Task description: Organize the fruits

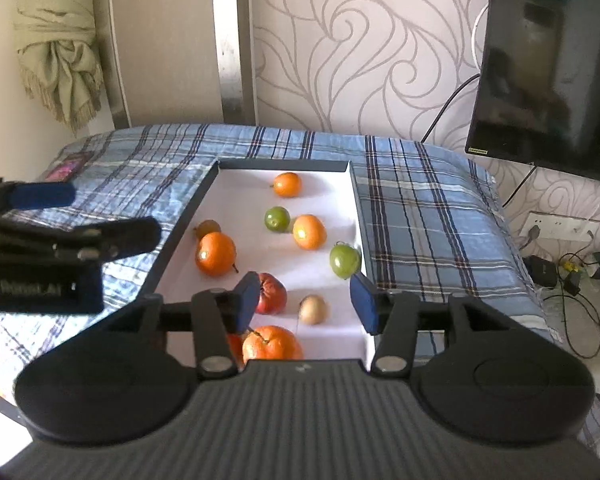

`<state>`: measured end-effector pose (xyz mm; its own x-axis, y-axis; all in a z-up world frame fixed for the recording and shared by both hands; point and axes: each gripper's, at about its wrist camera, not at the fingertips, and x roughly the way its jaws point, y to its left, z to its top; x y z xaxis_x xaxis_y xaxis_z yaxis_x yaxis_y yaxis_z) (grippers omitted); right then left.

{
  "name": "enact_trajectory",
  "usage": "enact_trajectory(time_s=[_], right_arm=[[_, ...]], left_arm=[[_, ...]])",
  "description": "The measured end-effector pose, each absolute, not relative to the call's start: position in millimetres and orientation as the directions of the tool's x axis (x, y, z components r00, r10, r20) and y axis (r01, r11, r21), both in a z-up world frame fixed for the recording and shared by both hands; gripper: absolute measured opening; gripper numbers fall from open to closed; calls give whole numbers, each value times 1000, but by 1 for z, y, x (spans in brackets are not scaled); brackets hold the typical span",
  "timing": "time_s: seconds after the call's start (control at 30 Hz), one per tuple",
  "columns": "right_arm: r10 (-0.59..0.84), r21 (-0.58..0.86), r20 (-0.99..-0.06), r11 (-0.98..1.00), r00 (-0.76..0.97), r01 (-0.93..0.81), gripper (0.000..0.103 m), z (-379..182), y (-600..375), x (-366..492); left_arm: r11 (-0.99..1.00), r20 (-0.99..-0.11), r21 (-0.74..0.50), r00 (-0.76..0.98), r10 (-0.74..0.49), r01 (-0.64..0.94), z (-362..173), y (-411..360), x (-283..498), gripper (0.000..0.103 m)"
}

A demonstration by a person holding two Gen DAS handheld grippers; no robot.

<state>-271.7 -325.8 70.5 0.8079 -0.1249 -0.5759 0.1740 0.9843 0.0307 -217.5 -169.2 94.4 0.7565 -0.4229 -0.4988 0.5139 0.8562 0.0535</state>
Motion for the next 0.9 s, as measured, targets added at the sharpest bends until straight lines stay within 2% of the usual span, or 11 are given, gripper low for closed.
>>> enact_trajectory(time_s=[0.13, 0.33, 0.5, 0.7, 0.9], right_arm=[[-119, 75, -563, 978, 818, 194, 52, 81, -334, -296], [-168, 112, -579, 953, 798, 282, 52, 89, -355, -344], [-204, 111, -598, 936, 775, 333, 52, 91, -362, -372], [-217, 98, -608, 934, 764, 343, 53, 90, -362, -388], [-220, 92, -614, 934, 758, 346, 53, 89, -360, -394]], left_arm=[[870, -448, 139, 814, -370, 472, 106, -172, -234, 103], [902, -376, 102, 855, -356, 420, 130, -173, -250, 103], [898, -466, 6, 796, -386, 440, 134, -185, -261, 103], [890, -580, -24, 718, -384, 456, 112, -201, -272, 103], [893, -619, -16, 697, -362, 449, 95, -202, -281, 103]])
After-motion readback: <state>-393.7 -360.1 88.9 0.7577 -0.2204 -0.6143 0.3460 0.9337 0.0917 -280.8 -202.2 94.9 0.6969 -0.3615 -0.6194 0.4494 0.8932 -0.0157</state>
